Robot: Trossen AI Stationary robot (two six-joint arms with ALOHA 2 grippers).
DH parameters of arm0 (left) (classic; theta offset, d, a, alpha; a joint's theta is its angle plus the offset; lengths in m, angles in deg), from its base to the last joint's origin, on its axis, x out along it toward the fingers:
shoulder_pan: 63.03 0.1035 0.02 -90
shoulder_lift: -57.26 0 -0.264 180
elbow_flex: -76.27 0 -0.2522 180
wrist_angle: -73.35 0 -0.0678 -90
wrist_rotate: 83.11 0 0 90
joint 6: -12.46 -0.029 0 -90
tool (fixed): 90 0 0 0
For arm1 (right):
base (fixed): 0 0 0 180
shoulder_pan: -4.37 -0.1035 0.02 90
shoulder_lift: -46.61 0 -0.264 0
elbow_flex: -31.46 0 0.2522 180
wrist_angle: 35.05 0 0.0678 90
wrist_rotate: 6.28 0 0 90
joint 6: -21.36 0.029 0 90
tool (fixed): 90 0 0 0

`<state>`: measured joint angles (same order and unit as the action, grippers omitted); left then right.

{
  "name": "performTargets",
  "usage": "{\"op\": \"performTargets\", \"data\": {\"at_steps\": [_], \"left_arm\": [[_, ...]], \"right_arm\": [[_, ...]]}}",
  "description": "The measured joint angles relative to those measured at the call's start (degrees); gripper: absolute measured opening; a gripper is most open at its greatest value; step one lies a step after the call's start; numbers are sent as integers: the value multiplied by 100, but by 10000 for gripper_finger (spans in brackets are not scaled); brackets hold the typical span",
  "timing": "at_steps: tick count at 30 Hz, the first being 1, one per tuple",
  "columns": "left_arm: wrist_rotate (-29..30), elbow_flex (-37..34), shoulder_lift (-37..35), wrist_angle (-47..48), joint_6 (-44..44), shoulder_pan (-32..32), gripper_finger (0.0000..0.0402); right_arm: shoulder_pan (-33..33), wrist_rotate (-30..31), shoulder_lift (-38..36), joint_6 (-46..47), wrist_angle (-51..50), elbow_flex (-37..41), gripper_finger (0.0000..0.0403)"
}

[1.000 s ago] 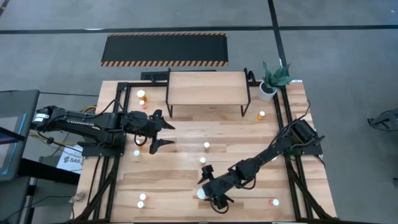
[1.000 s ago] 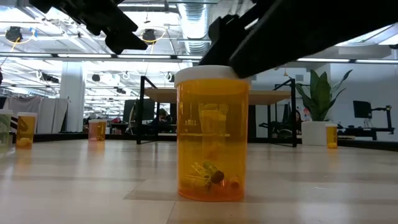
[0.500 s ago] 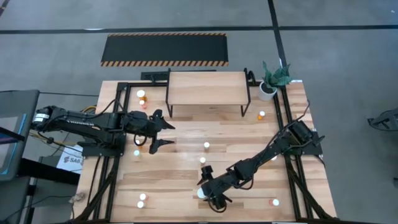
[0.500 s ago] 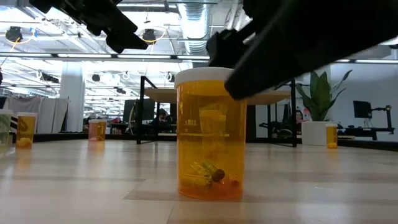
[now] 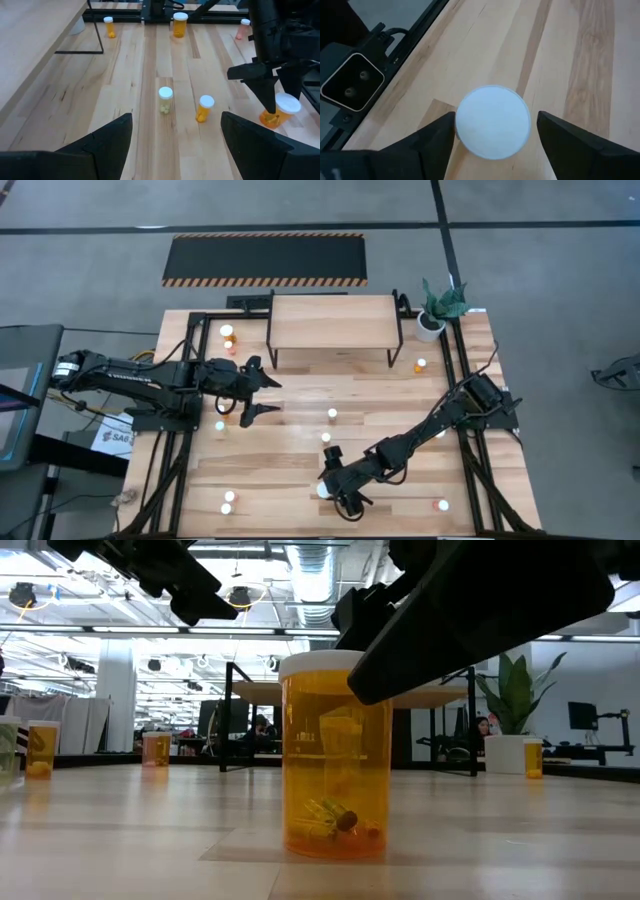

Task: Pick and place medicine bottles onto shelf by color
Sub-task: Put the bottom large orange pill bottle in the top right corner of the shelf

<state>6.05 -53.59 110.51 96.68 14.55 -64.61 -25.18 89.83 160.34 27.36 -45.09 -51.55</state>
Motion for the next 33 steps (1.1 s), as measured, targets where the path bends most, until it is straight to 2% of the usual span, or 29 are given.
{"op": "performTargets", "data": {"at_steps": [12, 33], "left_arm": [[0, 0, 0, 0, 35, 0, 292], [-15, 0, 0, 2, 55, 0, 292]], "right_arm": [[-6, -7, 0, 7, 3, 0, 294], [-4, -7, -24, 36, 214, 0, 223]]}}
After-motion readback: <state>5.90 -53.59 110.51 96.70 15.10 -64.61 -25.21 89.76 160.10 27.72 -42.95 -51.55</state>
